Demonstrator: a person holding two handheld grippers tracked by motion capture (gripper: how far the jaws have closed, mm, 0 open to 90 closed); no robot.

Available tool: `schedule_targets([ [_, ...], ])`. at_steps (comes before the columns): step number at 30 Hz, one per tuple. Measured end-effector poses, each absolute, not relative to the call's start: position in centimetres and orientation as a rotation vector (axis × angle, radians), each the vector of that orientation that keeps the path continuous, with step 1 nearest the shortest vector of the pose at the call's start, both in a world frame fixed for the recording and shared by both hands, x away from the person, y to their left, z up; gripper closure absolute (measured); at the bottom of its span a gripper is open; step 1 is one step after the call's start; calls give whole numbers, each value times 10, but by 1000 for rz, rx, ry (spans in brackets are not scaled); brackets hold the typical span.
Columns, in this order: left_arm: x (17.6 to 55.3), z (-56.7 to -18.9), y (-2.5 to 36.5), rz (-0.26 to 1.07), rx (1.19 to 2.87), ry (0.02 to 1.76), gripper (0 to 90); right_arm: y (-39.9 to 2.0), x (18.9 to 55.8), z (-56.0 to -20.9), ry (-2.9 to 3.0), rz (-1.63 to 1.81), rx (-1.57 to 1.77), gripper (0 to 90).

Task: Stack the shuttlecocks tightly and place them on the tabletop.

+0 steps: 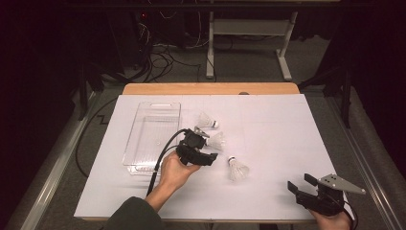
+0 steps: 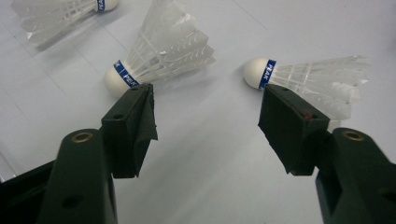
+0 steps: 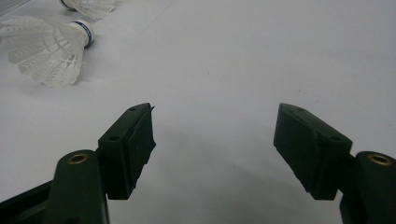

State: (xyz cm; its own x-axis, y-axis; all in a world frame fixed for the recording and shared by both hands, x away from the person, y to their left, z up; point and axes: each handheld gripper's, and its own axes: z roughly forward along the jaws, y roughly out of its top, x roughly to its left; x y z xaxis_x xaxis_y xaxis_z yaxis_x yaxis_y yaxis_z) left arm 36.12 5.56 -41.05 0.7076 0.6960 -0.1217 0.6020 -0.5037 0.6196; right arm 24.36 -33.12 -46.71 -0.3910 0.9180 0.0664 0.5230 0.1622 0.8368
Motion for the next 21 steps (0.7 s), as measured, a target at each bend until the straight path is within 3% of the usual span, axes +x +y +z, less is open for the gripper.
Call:
schedule_targets([
  [21,338,-418,64,202,2267,964,368,-331,243,-467,1982,1135,1362,293],
])
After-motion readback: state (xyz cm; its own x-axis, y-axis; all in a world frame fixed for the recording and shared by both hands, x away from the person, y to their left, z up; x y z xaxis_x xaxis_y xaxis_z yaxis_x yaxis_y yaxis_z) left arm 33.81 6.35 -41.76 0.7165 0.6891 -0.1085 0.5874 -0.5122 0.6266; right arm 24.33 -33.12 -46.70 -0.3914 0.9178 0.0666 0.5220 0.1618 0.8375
